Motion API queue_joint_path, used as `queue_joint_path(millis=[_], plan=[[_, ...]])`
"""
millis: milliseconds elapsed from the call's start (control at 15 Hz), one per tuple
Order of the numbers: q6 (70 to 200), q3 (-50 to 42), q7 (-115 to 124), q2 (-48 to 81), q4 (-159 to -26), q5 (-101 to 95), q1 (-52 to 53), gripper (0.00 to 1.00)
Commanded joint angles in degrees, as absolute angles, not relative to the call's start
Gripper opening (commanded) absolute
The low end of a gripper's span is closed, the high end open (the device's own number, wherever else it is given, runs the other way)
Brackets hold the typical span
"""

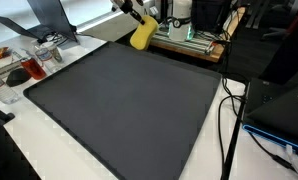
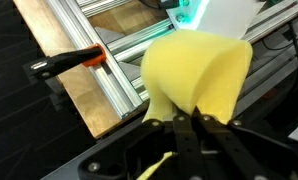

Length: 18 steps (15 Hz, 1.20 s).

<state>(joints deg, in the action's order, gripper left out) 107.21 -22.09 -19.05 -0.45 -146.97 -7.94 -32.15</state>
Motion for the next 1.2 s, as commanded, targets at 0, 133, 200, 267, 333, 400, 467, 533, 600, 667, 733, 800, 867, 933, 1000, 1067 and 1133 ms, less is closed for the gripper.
queue_joint_path(millis=[0, 133, 200, 267, 333, 400, 467, 533, 600, 667, 733, 800, 867, 933, 1000, 1067, 1133], plan=[[104.9, -22.0, -19.6, -14.7, -150.8, -12.7, -28.1, 0.05], [103.2, -21.0, -19.6, -21.0, -151.2, -14.1, -26.0, 0.05], [102.3, -20.5, -19.8, -24.2, -151.3, -14.7, -25.1, 0.05], [101.3, -18.2, -20.7, -27.3, -151.2, -14.3, -26.0, 0.05], [100.2, -17.5, -21.2, -30.3, -151.0, -14.2, -25.1, 0.05], [99.2, -18.2, -21.5, -33.3, -150.7, -14.3, -22.8, 0.05], [98.4, -17.3, -22.0, -35.5, -150.1, -13.8, -21.7, 0.05], [98.3, -16.7, -22.2, -37.6, -149.7, -13.4, -20.2, 0.05], [98.7, -15.9, -22.1, -39.4, -149.4, -13.0, -18.6, 0.05], [99.3, -15.2, -22.0, -41.0, -149.1, -12.7, -16.8, 0.05], [100.2, -14.6, -21.7, -42.7, -149.0, -12.2, -15.0, 0.06], [101.2, -13.8, -21.2, -44.1, -148.9, -11.9, -13.3, 0.05], [103.1, -13.1, -20.5, -45.1, -149.0, -12.0, -11.8, 0.05], [105.1, -13.0, -20.8, -46.0, -148.9, -12.1, -10.4, 0.05], [106.3, -13.3, -21.7, -47.1, -148.6, -11.2, -8.8, 0.05], [107.7, -13.2, -22.3, -48.0, -148.3, -11.1, -7.5, 0.04], [105.7, -13.4, -20.6, -45.3, -148.1, -12.7, -8.7, 0.03]])
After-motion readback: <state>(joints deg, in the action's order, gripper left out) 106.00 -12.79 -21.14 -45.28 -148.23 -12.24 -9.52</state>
